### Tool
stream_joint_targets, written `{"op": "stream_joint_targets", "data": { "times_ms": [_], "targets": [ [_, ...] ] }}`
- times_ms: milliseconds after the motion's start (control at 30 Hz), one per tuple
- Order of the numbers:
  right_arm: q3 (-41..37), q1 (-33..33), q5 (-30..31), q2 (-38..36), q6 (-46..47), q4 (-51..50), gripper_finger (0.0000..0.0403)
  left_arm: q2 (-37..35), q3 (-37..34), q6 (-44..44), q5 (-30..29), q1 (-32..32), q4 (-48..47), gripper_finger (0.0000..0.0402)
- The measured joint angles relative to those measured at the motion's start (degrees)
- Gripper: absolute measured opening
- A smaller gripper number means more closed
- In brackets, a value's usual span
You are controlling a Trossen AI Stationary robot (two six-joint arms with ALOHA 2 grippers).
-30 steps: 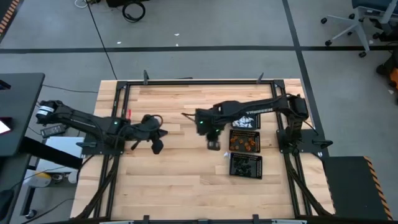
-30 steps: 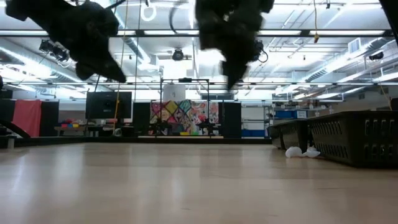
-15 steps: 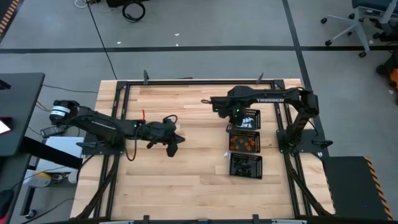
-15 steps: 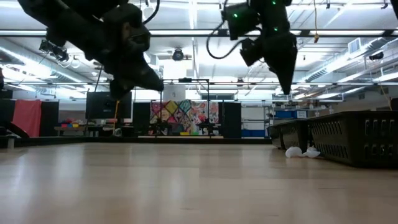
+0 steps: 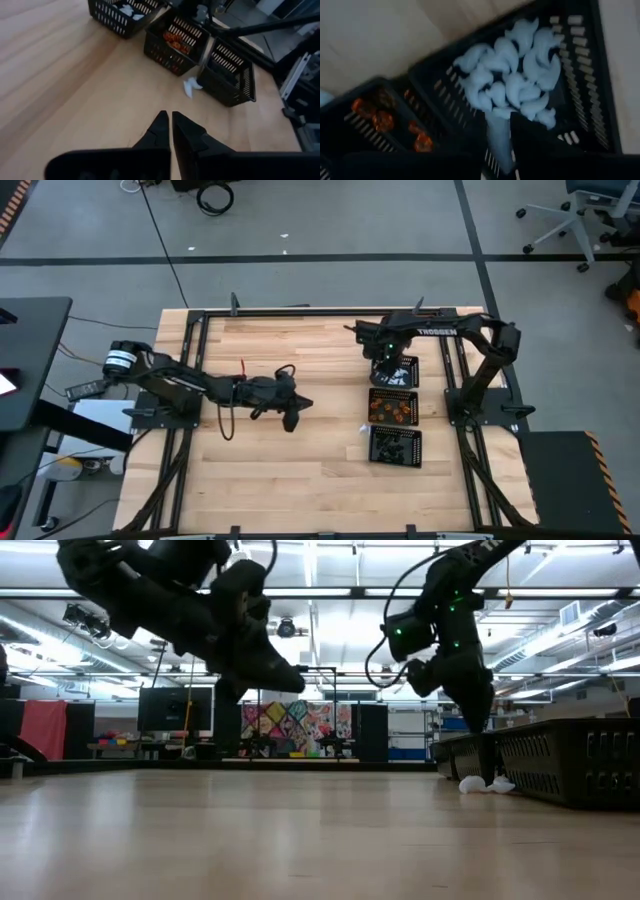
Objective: Sort Halloween decoration
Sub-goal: Put the white ghost toy into the top black bin
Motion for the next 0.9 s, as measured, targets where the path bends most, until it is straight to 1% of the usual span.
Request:
{"op": "stream_joint_targets", "data": {
  "times_ms": [100, 167, 267, 400, 467, 533, 633, 700, 833, 900],
  "targets": [
    [-0.4, -1.5, -1.3, 0.0, -0.9, 0.2, 0.012, 2.7, 2.5, 3.2, 0.2, -0.3, 0.4, 0.0028],
    [-0.2, -2.5, -2.4, 0.0, -2.0, -0.7, 0.0138, 4.8, 4.3, 5.7, 0.3, -0.4, 0.2, 0.005],
    [0.6, -3.3, -2.4, 0.0, -1.7, -1.6, 0.0158, 9.2, 7.2, 10.0, 0.4, -0.4, 1.6, 0.0086],
    [3.7, -3.0, -3.5, -0.9, 1.4, -5.4, 0.0164, 17.4, 9.9, 17.4, 0.7, -2.0, 10.0, 0.0125],
    [5.4, -1.8, -3.5, -3.3, 2.9, -5.6, 0.0162, 21.6, 11.2, 20.4, 1.0, -3.0, 15.6, 0.0138],
    [6.8, -0.2, -3.2, -6.1, 4.3, -5.6, 0.0161, 24.8, 12.4, 21.2, 1.4, -3.6, 17.5, 0.0149],
    [8.4, 2.1, -1.3, -11.2, 6.5, -4.2, 0.0161, 29.2, 15.6, 21.3, 2.4, -3.6, 17.6, 0.0165],
    [8.9, 3.6, 1.4, -15.4, 8.6, -2.1, 0.0161, 32.3, 18.6, 21.6, 3.7, -3.6, 17.5, 0.0175],
    [9.1, 6.8, 8.2, -22.1, 11.8, 2.5, 0.0161, 38.1, 25.4, 21.8, 4.1, -3.6, 16.4, 0.0191],
    [9.1, 8.0, 9.4, -24.8, 12.7, 4.7, 0.0161, 39.9, 28.2, 21.7, 4.2, -3.6, 14.7, 0.0197]
  ]
}}
